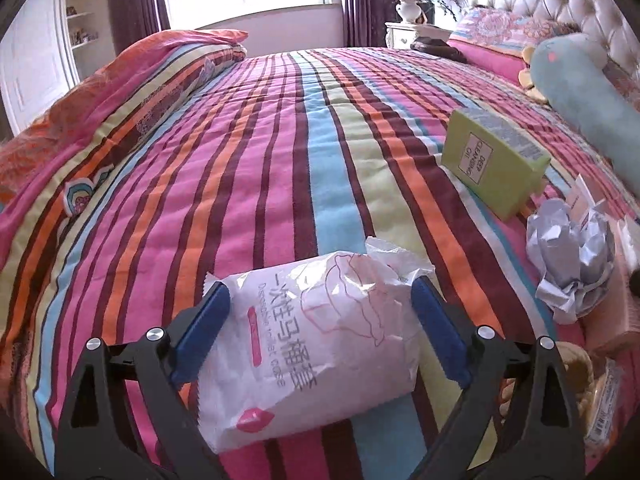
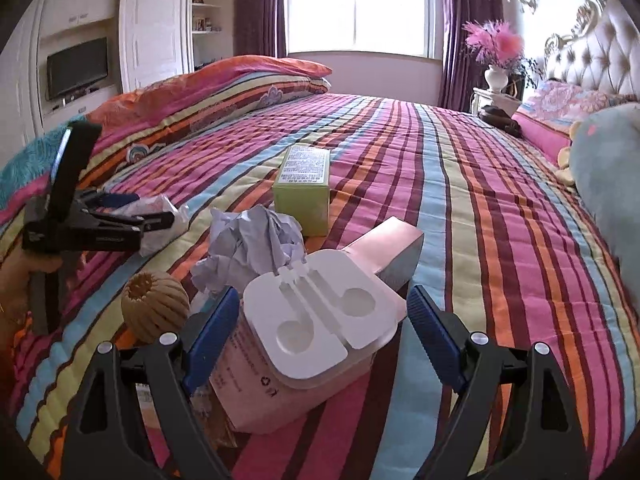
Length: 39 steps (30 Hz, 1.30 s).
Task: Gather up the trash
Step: 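Carry the bag and pink box to the wastebasket and release both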
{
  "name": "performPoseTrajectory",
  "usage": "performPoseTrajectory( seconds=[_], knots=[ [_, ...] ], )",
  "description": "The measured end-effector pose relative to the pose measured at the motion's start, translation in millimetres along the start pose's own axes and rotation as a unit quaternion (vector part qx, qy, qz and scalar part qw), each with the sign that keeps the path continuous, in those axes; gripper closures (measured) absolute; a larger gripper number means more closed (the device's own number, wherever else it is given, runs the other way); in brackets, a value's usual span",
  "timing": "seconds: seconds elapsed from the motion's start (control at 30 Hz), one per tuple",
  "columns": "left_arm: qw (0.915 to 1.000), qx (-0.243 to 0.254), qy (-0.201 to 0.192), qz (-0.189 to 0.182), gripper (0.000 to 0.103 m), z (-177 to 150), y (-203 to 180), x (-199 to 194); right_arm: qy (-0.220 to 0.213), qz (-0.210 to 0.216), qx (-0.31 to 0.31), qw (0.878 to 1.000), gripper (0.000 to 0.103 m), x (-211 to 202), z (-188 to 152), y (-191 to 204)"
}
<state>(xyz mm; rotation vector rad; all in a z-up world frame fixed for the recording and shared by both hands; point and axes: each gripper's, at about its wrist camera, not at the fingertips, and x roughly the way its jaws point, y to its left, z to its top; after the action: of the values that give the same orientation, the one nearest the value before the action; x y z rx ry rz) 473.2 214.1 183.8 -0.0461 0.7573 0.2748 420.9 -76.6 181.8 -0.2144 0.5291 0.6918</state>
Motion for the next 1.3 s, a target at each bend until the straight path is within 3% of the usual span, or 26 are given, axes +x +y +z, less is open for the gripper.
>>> performPoseTrajectory(
  seconds=[0.27,0.33,0.43,0.47,0.57,0.77,0.87,0.9,1.07,1.23,1.3],
  knots=[
    [0.9982,0.038,0.024,0.039,0.013,-3,-17,8,0.005,0.017,0.027,0.999,0.024,6,0,-8],
    [0.9992,0.027,0.018,0.023,0.014,-4,-12,4,0.007,0.025,0.034,0.999,0.024,7,0,-7],
    [0.9996,-0.016,0.014,-0.020,0.030,-5,6,3,0.000,0.012,0.029,1.000,0.026,3,0,-3],
    [0.9987,-0.033,0.011,-0.037,0.034,-5,14,2,-0.004,0.008,0.029,1.000,0.033,2,1,-2],
    [0.9972,-0.049,0.007,-0.056,0.037,-6,19,2,-0.009,0.006,0.029,1.000,0.036,-1,0,2],
    [0.9939,-0.060,-0.017,-0.091,0.040,-3,20,-6,-0.034,0.002,0.030,0.999,0.036,-10,-5,-3],
    [0.9958,-0.045,-0.011,-0.080,0.040,-4,12,-3,-0.023,0.006,0.028,0.999,0.036,-5,-9,-3],
    [0.9961,-0.043,-0.016,-0.075,0.040,-4,11,-5,-0.032,-0.017,0.019,0.999,0.036,-7,-10,2],
    [0.9904,-0.068,-0.053,-0.108,0.040,0,17,-23,-0.079,0.011,0.066,0.995,0.036,-26,-4,-14],
    [0.9889,-0.068,-0.061,-0.118,0.040,-36,8,-55,-0.094,0.039,0.125,0.987,0.036,-44,-9,-26],
    [0.9810,-0.104,-0.077,-0.145,0.040,-61,14,-89,-0.114,0.056,0.123,0.984,0.036,-71,-21,-9]
  ],
)
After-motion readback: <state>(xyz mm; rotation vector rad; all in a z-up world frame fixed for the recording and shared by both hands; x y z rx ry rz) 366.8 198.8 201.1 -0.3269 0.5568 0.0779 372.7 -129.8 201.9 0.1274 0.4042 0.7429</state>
